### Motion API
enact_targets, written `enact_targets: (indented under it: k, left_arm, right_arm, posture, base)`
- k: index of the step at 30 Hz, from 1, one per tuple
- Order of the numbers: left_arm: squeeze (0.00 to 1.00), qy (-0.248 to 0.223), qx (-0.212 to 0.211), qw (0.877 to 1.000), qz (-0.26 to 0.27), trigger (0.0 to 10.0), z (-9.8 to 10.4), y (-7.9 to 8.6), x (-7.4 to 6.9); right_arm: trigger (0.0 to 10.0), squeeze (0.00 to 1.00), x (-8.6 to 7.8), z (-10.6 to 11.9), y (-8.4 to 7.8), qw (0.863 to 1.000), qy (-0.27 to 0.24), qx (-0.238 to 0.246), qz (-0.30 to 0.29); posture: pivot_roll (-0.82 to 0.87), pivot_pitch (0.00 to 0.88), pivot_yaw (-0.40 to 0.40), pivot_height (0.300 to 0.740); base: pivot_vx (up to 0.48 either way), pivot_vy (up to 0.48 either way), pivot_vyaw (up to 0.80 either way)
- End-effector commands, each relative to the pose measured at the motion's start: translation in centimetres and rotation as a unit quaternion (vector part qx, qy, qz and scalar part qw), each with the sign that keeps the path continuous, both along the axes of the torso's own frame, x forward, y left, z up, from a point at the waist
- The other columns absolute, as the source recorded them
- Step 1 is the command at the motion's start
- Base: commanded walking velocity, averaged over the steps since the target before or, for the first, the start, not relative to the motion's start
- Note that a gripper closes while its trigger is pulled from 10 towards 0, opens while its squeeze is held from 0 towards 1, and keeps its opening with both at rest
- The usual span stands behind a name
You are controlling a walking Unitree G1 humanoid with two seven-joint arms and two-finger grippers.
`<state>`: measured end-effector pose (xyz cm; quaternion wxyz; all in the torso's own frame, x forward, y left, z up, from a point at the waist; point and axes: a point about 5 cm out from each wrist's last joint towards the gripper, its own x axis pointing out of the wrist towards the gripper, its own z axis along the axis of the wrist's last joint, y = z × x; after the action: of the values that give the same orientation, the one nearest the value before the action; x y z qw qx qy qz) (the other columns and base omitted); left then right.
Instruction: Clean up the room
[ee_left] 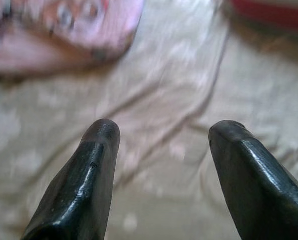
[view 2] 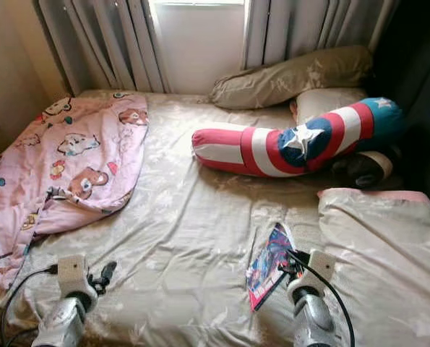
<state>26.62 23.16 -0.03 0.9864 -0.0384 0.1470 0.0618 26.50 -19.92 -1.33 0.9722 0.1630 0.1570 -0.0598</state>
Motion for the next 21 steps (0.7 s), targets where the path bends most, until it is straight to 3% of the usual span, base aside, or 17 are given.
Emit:
enact_targets:
  k: [1, 6, 10, 14, 21]
  left_arm:
    - [0.0, -0.039, 0.011, 0.999, -0.016, 10.0, 1.3, -0.3, 1.0]
    - [0.0, -0.071, 0.009, 0.997, -0.022, 10.0, 1.9, -0.7, 0.9]
    - [0.0, -0.081, 0.004, 0.996, -0.026, 10.0, 2.1, -0.9, 1.0]
    - [0.0, -0.094, 0.004, 0.995, -0.031, 10.0, 2.8, -1.0, 1.6]
    - [0.0, -0.105, 0.01, 0.994, -0.018, 10.0, 3.4, -0.2, 1.8]
  right_arm:
    - [10.0, 0.0, 1.6, 2.0, 0.4, 0.998, -0.059, -0.013, 0.014]
    - [10.0, 0.0, 1.3, 2.1, 0.4, 0.997, -0.081, -0.001, 0.01]
    - [10.0, 0.0, 1.5, 2.2, -0.6, 0.996, -0.073, 0.02, -0.04]
    - [10.0, 0.0, 1.8, 2.2, -0.6, 0.998, -0.057, 0.007, -0.038]
    - [10.0, 0.0, 0.7, 1.3, -1.0, 0.998, -0.038, 0.001, -0.048]
  posture:
    - [0.06, 0.0, 0.009, 0.74]
    - [0.06, 0.0, 0.013, 0.74]
    - [0.07, 0.0, 0.013, 0.74]
    - [0.08, 0.0, 0.008, 0.74]
    - [0.1, 0.0, 0.015, 0.696]
  base:
    - [0.0, 0.0, 0.0]
    - [0.0, 0.0, 0.0]
    - [0.0, 0.0, 0.0]
    - [0.0, 0.0, 0.0]
    - [0.0, 0.0, 0.0]
